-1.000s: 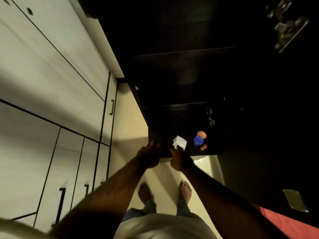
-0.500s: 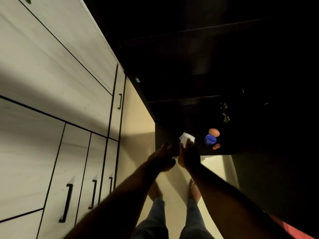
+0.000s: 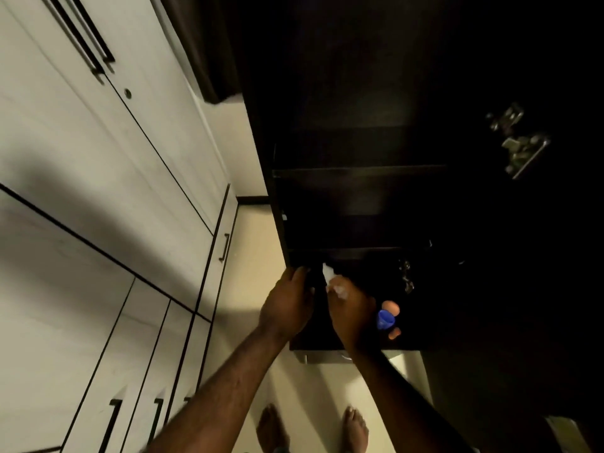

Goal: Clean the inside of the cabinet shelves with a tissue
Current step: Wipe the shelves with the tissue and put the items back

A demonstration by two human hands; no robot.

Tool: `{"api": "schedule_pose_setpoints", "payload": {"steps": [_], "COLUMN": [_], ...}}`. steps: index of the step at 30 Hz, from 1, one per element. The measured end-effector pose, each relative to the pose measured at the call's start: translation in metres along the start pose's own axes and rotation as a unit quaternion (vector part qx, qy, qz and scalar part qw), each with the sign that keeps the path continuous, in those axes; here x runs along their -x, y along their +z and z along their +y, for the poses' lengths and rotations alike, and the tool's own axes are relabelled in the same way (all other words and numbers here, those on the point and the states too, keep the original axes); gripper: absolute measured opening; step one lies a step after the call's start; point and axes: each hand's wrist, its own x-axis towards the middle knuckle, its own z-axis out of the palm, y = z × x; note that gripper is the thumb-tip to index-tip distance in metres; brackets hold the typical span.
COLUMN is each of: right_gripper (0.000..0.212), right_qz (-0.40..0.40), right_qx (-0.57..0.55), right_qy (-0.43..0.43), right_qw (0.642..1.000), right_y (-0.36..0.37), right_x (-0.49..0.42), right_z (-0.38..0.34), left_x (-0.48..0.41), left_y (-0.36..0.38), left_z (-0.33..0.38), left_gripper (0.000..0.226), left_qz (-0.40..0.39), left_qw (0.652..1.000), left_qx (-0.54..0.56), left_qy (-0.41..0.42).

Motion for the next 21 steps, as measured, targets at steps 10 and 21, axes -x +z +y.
{"api": "schedule_pose_setpoints", "payload": {"steps": [10,21], "right_gripper": [0.027,0.049], "right_qz": [0.311,0.098], "right_qx": [-0.155,0.222], "right_qy": [-0.364,-0.300], "right_qw": [0.864,0.922], "right_y": [-0.093,-0.033], "right_x": [-0.032,-0.078], "right_z": [-0.162,-0.163], "left_x": [-0.054,-0.054], "left_y": [-0.131,-0.142], "left_z": [0.066,0.044], "left_gripper": [0.024,0.041], "left_qz": [0.338,0.211], "left_qw": [0.933,0.971], "left_qx": [0.044,-0.006], "left_qy": [0.114,0.113]}}
